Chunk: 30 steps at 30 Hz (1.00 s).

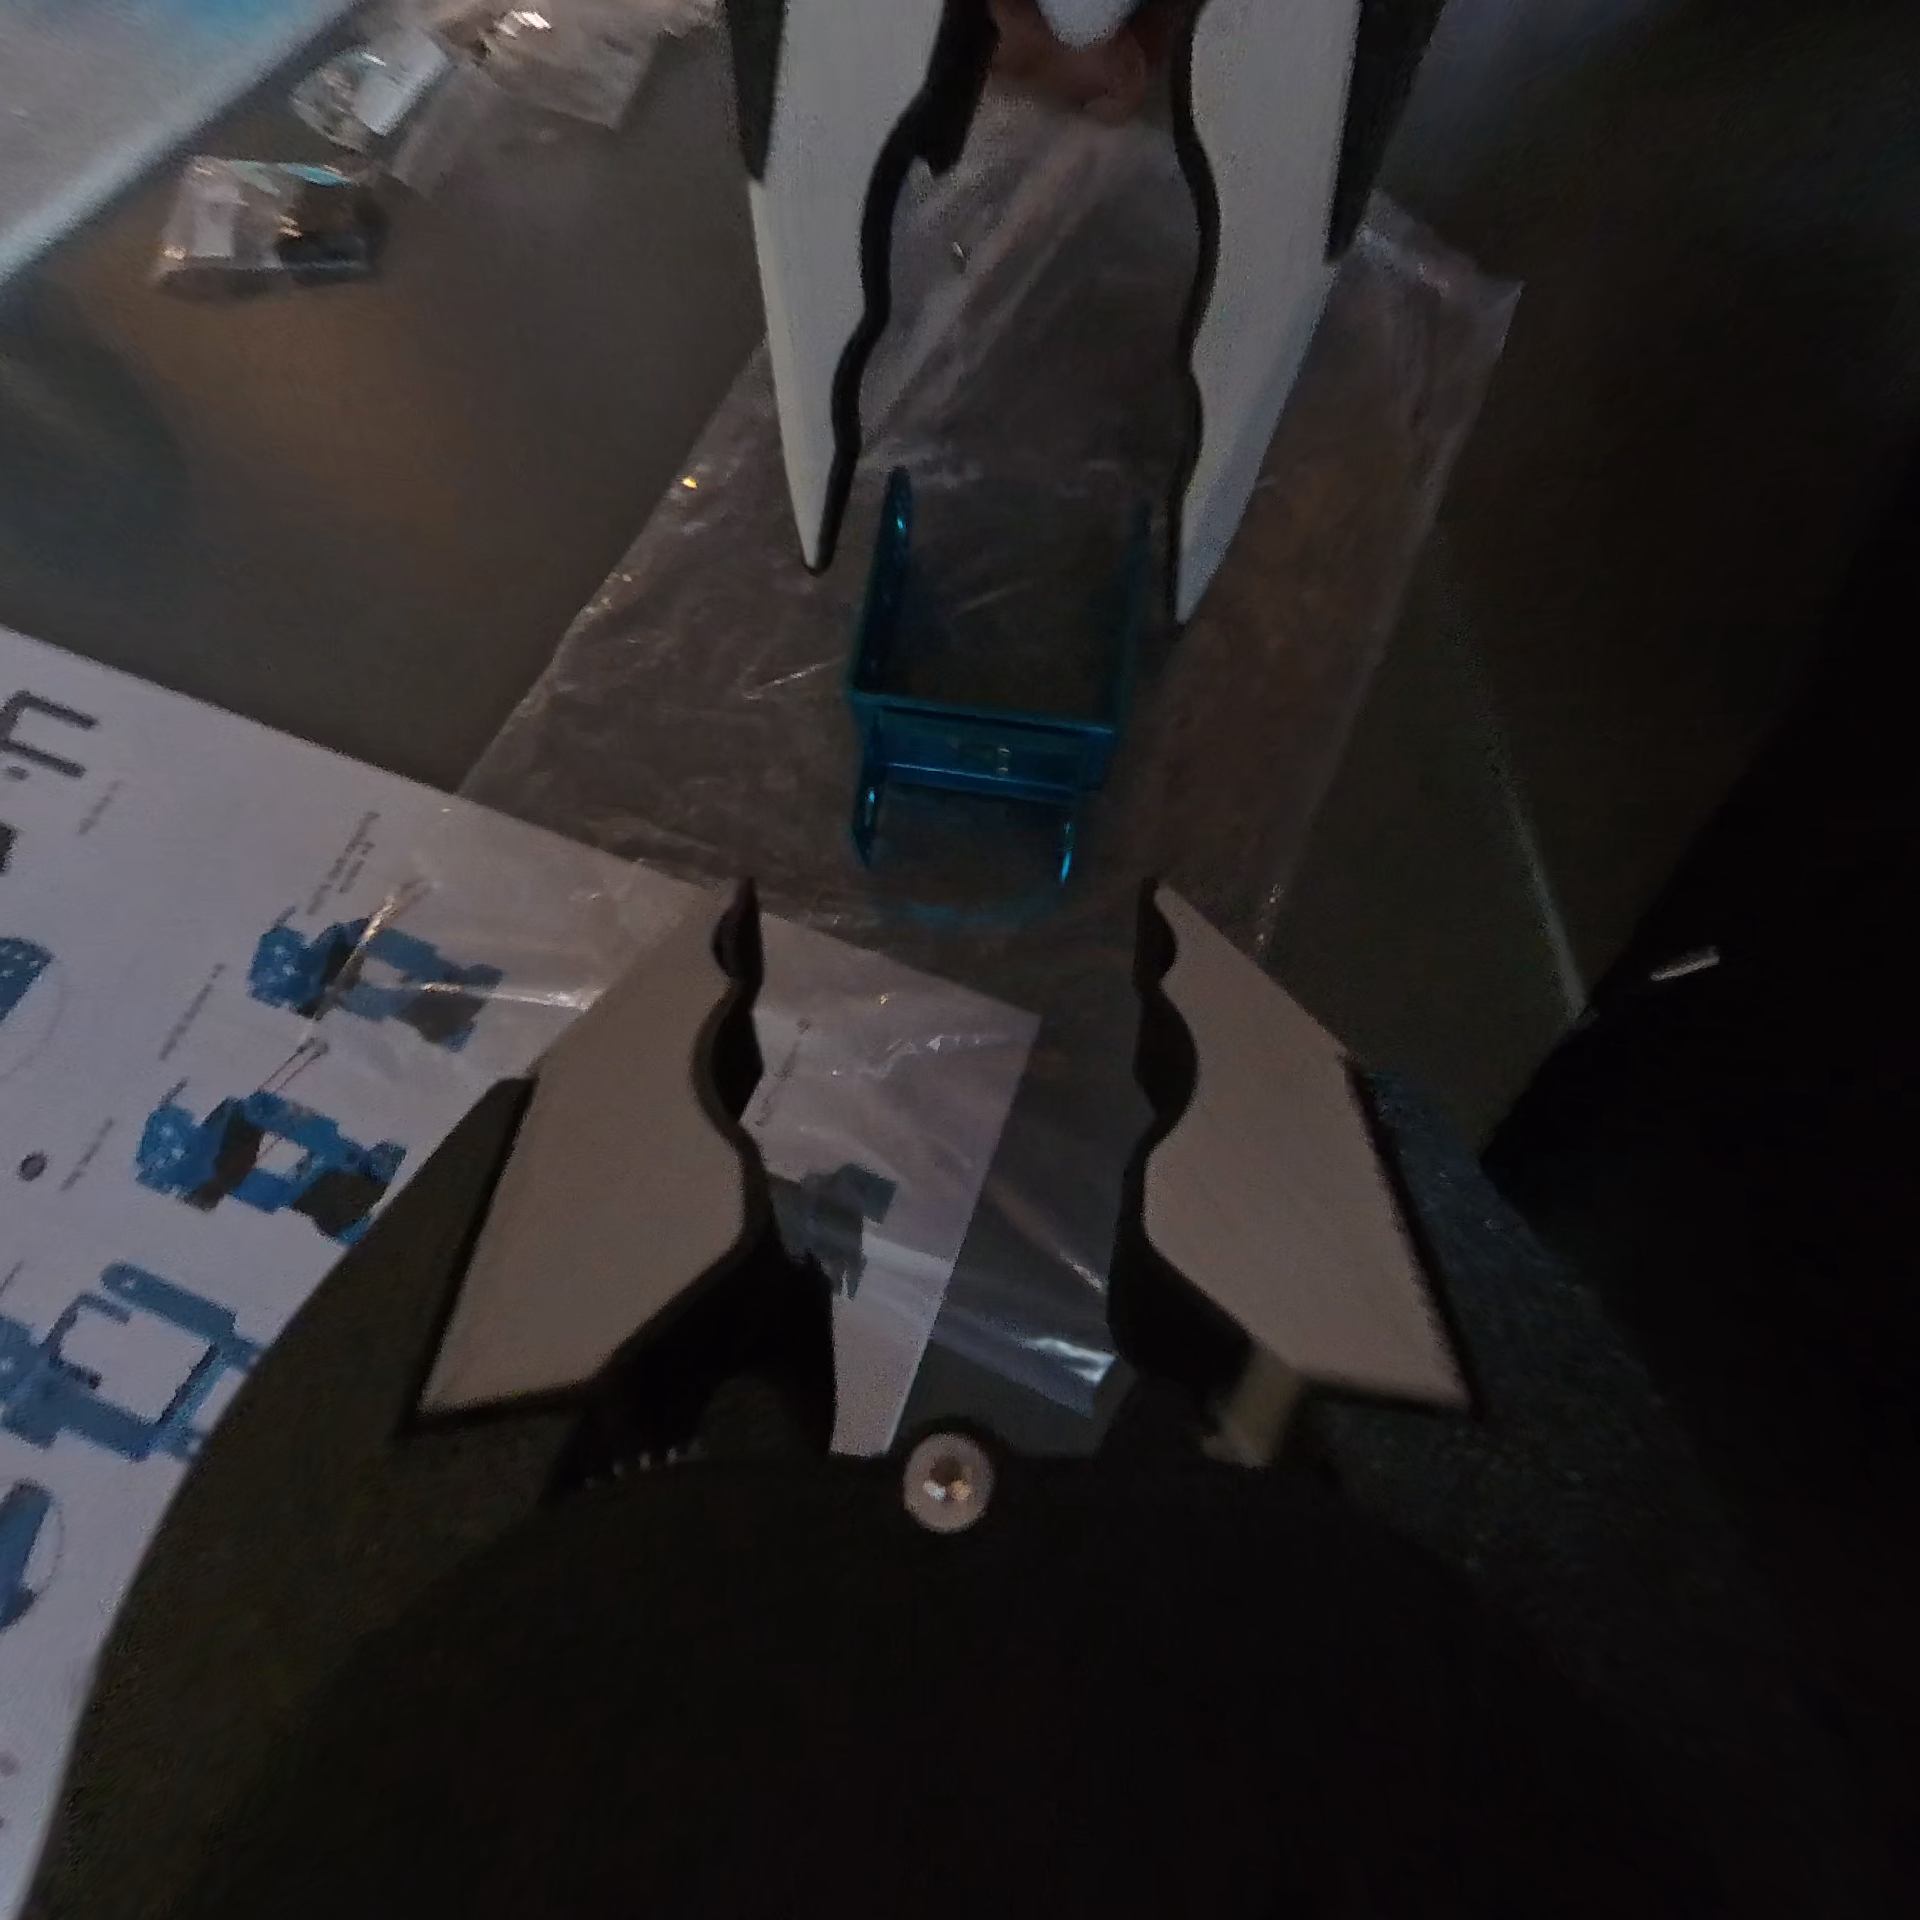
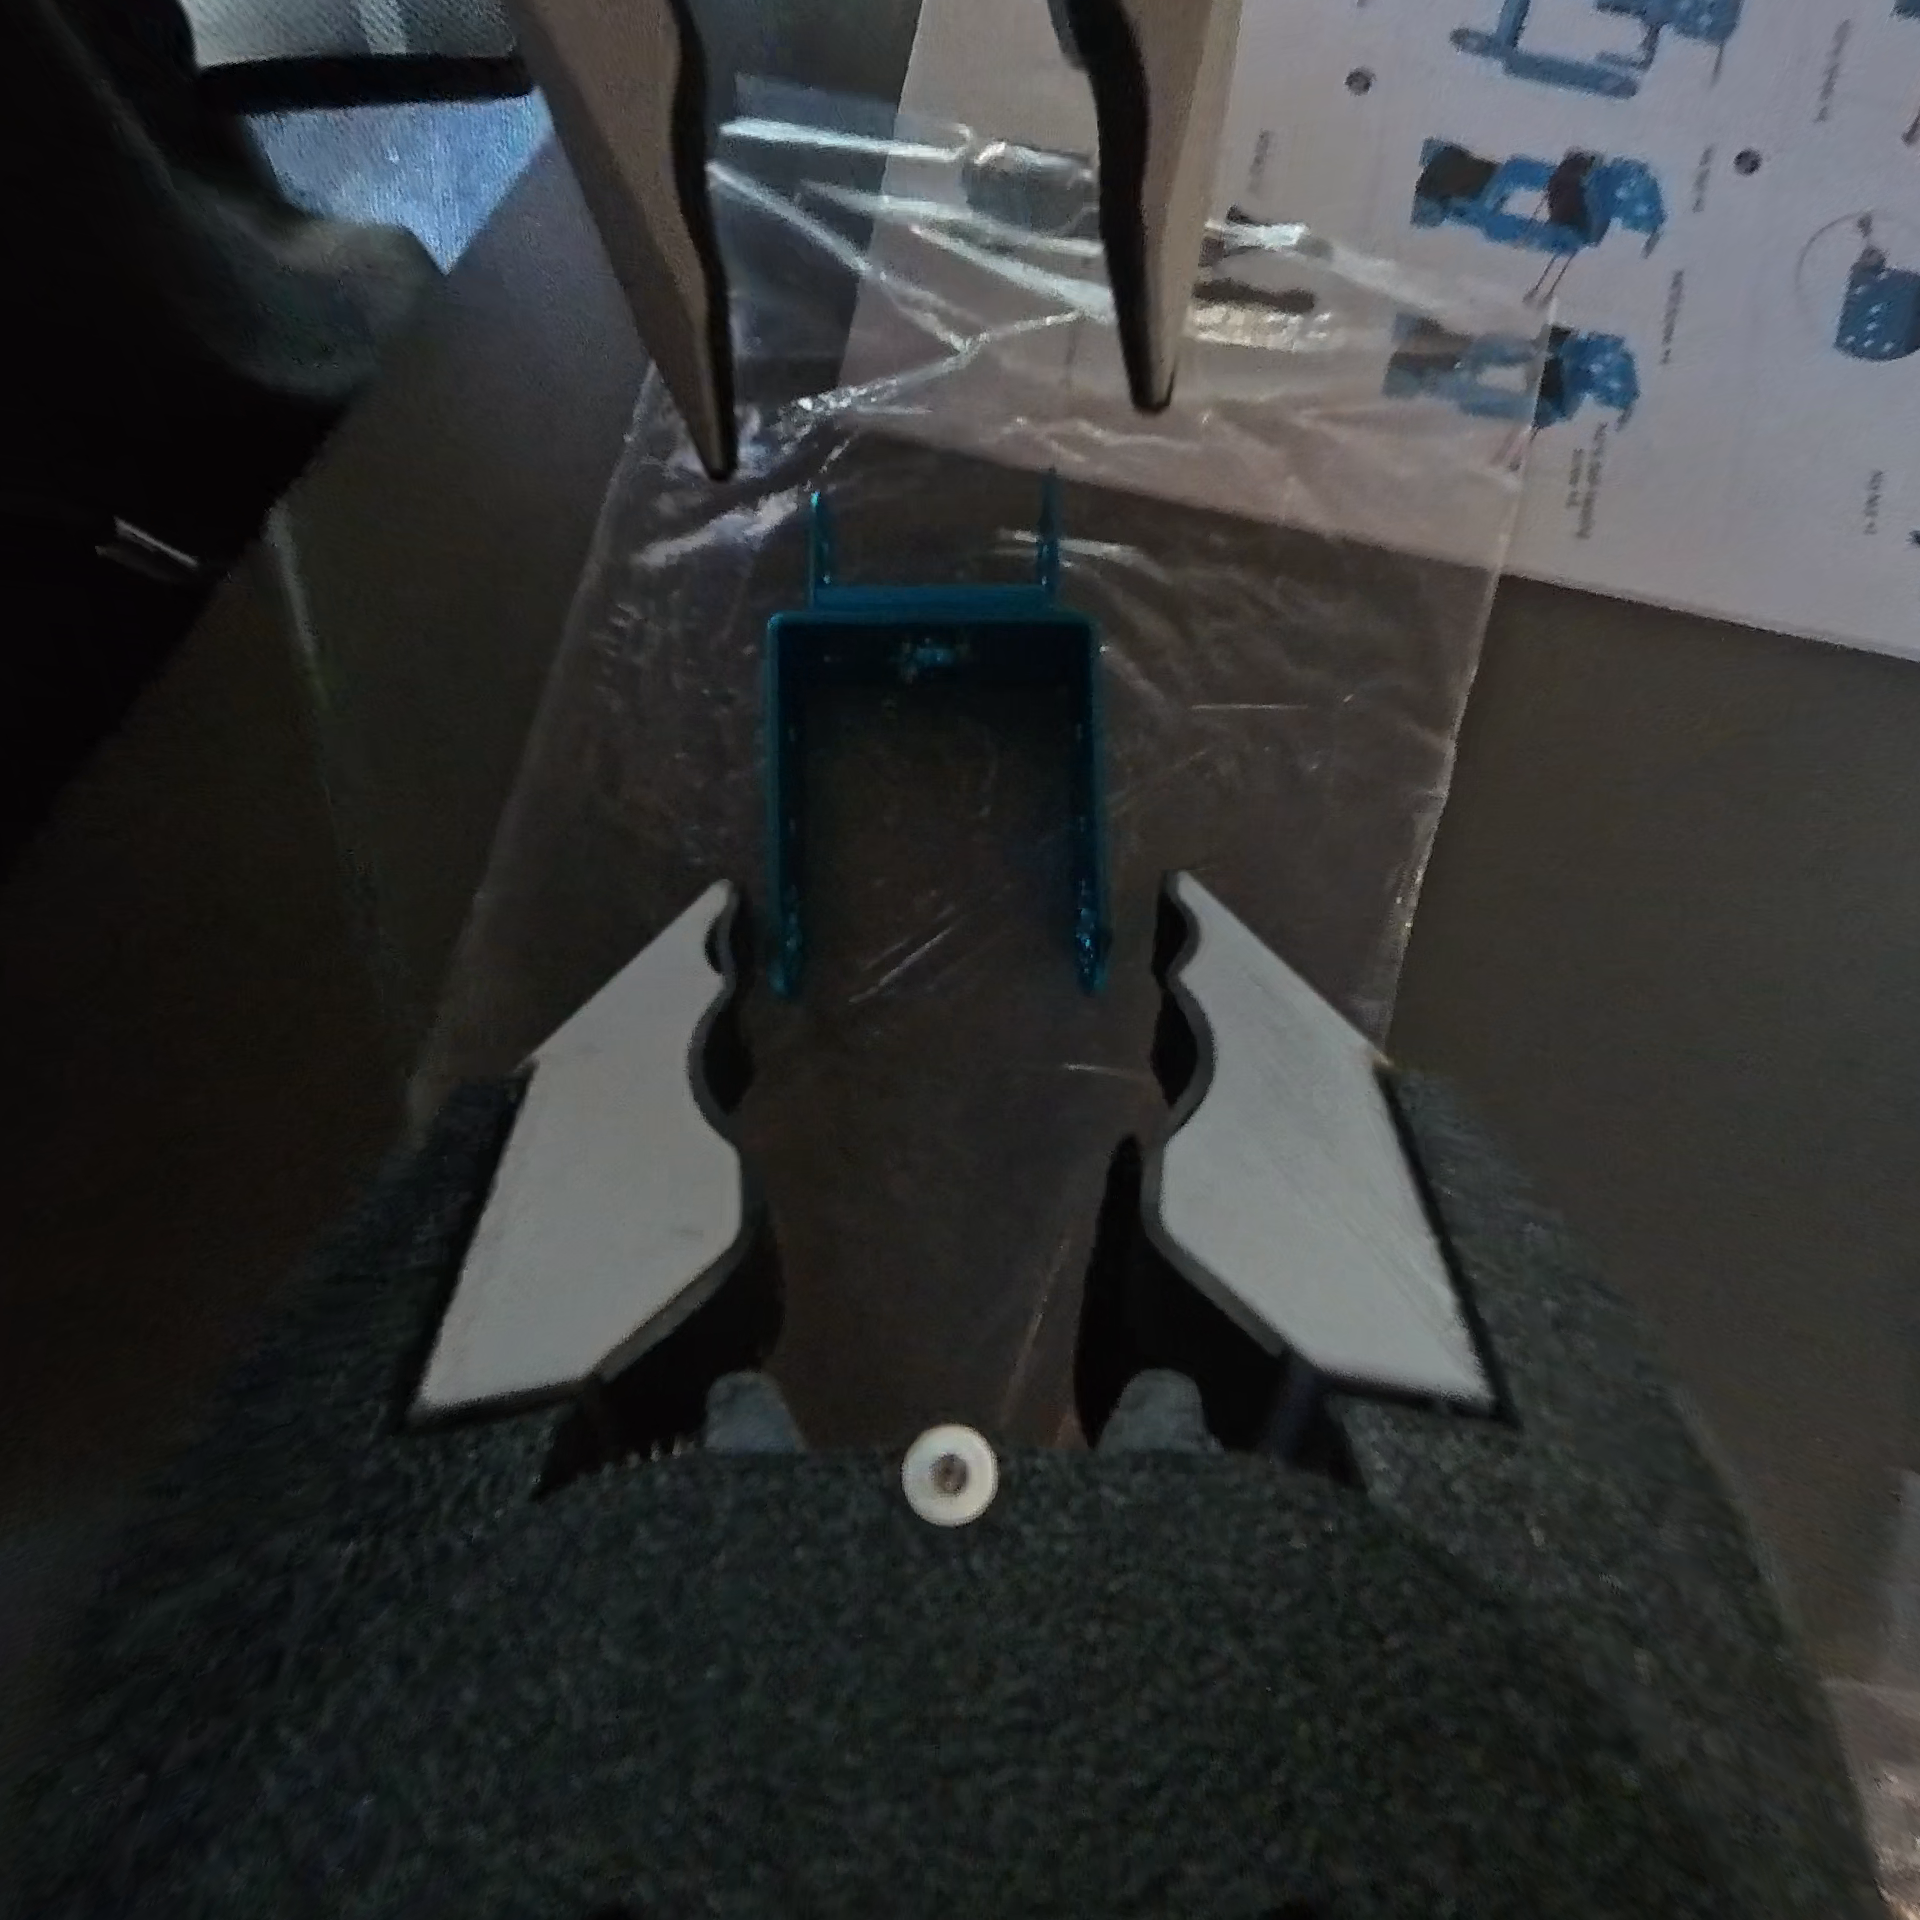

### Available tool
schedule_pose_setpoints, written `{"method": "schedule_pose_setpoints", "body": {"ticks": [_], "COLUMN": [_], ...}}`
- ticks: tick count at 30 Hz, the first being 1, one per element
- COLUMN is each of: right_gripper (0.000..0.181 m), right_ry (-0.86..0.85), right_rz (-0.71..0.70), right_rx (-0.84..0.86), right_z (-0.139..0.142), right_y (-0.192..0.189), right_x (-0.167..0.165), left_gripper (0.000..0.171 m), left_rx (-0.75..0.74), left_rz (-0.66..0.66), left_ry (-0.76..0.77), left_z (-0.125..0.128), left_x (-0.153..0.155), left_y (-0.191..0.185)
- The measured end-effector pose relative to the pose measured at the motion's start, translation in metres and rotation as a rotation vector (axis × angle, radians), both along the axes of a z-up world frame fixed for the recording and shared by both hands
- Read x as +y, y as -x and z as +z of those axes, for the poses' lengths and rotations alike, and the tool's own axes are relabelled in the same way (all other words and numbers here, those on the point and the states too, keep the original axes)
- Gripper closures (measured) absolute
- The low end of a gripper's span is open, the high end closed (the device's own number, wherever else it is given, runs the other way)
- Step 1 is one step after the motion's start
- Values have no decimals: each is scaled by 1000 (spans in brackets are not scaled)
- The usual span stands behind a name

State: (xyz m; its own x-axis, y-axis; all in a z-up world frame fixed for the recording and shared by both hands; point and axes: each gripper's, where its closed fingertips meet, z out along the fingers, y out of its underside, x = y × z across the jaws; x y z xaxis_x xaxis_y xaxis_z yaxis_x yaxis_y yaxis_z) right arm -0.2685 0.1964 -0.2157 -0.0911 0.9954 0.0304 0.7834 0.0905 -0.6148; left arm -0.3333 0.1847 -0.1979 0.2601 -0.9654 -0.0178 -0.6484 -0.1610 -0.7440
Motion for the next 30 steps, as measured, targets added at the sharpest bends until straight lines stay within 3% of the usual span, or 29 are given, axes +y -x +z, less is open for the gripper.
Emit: {"method": "schedule_pose_setpoints", "body": {"ticks": [2, 7, 19, 30], "right_gripper": [115, 115, 115, 114], "right_ry": [6, 31, 16, 72], "right_rz": [-1, -1, 4, -2], "right_rx": [7, 7, 12, 72], "right_z": [0, 1, 0, 0], "right_y": [1, 2, 19, 15], "right_x": [0, -1, 0, -1], "left_gripper": [105, 126, 126, 125], "left_rx": [39, 69, 9, -82], "left_rz": [-54, -108, -73, -164], "left_ry": [15, -16, -60, -101], "left_z": [-8, -14, 9, 47], "left_x": [-2, 0, 1, 7], "left_y": [-4, -14, -2, -38]}}
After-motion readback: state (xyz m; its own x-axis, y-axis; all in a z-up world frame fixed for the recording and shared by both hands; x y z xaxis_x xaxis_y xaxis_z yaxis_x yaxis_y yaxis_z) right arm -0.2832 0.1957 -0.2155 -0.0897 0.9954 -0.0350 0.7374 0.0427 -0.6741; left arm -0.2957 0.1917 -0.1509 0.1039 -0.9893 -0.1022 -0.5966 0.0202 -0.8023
